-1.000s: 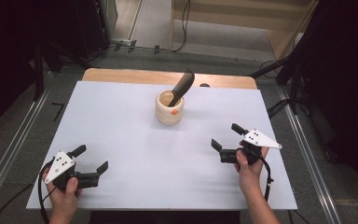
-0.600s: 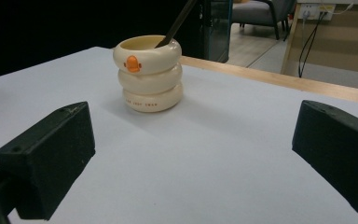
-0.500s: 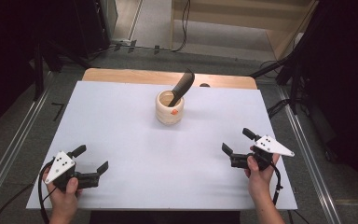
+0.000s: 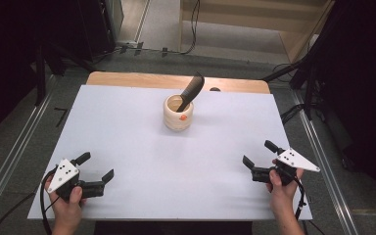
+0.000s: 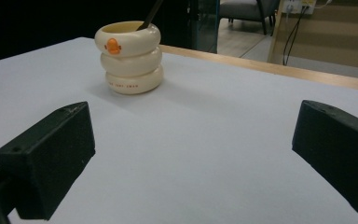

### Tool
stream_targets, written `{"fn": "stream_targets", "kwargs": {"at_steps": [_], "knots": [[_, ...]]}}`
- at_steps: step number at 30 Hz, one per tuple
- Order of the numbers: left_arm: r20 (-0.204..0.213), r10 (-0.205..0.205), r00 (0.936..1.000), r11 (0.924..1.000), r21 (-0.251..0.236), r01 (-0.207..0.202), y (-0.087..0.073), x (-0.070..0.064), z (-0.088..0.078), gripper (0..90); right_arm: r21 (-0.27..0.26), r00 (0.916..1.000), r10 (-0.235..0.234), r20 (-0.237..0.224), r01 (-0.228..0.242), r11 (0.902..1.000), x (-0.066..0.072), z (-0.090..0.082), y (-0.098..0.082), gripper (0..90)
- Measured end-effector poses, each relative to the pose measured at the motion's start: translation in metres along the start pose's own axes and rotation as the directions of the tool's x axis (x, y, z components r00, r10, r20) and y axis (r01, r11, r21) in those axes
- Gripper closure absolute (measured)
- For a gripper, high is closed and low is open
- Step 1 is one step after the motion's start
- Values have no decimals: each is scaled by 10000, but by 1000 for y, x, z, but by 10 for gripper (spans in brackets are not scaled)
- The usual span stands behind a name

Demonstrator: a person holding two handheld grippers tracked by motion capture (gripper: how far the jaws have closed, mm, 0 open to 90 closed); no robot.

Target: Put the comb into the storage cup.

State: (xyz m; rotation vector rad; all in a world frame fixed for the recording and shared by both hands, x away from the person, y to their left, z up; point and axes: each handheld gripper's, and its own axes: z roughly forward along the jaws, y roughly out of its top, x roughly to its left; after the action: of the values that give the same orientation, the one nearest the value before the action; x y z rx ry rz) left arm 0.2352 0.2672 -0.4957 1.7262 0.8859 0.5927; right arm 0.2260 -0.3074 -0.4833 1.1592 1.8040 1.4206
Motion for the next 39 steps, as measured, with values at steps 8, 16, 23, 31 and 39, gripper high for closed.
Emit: {"fn": "stream_targets", "kwargs": {"at_steps": [8,16,23,31,39], "knots": [[3,2,10000,10000,-13,-2,0,0,0,0,14,9999,-111,32,111,9999,-9,-11,-9,0],[7,6,10000,10000,-19,-6,0,0,0,0,106,9998,62,174,-64,9999,-18,-23,-19,0],[8,11,10000,10000,-25,-11,0,0,0,0,140,9994,158,318,-163,9998,-25,-33,-26,0],[20,28,10000,10000,-20,-28,0,0,0,0,145,9987,319,399,-325,9994,-32,-45,-32,0],[-46,-23,10000,10000,-35,23,0,0,-1,0,189,9974,430,570,-442,9988,-40,-56,-41,0]]}}
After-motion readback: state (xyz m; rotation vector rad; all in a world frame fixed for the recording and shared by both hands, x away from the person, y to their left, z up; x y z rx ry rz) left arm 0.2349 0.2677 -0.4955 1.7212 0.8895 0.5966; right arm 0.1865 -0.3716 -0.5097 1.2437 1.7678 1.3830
